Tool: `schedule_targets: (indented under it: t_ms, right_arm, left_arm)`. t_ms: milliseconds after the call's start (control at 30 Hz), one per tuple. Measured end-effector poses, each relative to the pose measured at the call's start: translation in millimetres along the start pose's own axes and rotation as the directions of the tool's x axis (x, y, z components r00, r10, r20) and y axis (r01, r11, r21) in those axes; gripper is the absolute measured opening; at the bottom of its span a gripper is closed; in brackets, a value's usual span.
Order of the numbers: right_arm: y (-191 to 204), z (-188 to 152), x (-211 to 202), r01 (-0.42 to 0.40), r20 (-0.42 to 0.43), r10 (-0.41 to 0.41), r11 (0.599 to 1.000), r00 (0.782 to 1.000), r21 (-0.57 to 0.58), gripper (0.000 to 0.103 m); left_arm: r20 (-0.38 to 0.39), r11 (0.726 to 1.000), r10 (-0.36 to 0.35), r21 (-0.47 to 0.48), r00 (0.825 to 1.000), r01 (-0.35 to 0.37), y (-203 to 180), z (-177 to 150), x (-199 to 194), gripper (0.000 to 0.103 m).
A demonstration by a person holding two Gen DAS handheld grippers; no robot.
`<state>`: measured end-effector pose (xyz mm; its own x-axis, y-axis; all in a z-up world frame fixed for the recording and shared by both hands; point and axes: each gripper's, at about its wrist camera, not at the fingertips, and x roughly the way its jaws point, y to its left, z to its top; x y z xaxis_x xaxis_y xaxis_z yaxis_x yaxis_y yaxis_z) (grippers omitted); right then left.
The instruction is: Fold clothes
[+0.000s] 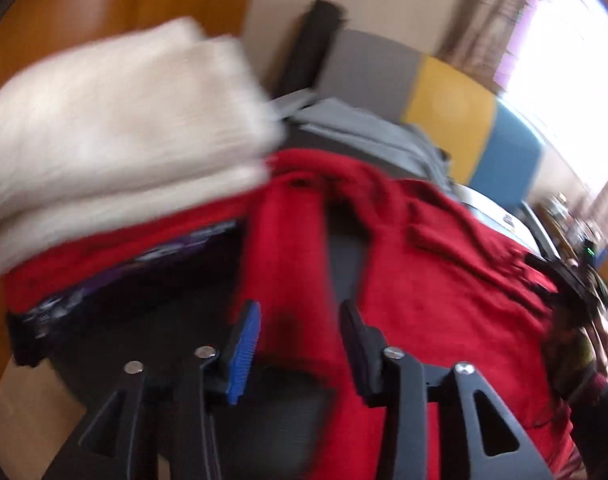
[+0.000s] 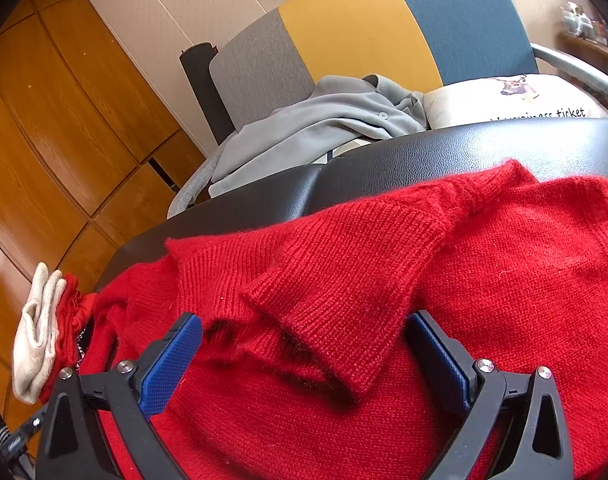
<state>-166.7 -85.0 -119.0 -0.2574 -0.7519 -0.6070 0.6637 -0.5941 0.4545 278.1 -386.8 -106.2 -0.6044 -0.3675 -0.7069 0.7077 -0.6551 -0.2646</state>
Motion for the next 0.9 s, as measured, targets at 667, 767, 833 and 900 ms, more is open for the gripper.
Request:
schedule_targets:
  t_ms: [667,767,833,900]
  right_arm:
    - [24.1,-2.6,15.9,0.170,-0.050,-0.178,0.976,0.983,-0.134,0.103]
    - [33.0,-3.8,23.0,0.235,-0.065,-0.252,0.952,0.966,-0.194,0.103]
    - [38.4,-4.8,27.9,0.275,-0.071,-0.299,0.932,0.952,-0.234,0.103]
    - [39.3,-4.9,29.1,0.289,-0.072,-0.315,0.925,0.947,-0.248,0.103]
  left_arm:
    - [-0.040,0.997,-0.008,-0.083,0.999,0.005,3.0,10.2,41.3,0.007]
    - [0.087,0.993,-0.027,-0.114,0.996,0.036,-9.0,41.5,12.7,0.007]
    - [0.173,0.994,-0.038,-0.098,0.984,0.056,-23.8,65.2,-5.5,0.007]
    - [0.249,0.994,-0.070,-0.061,0.966,0.088,-48.2,91.6,-18.1,0.006]
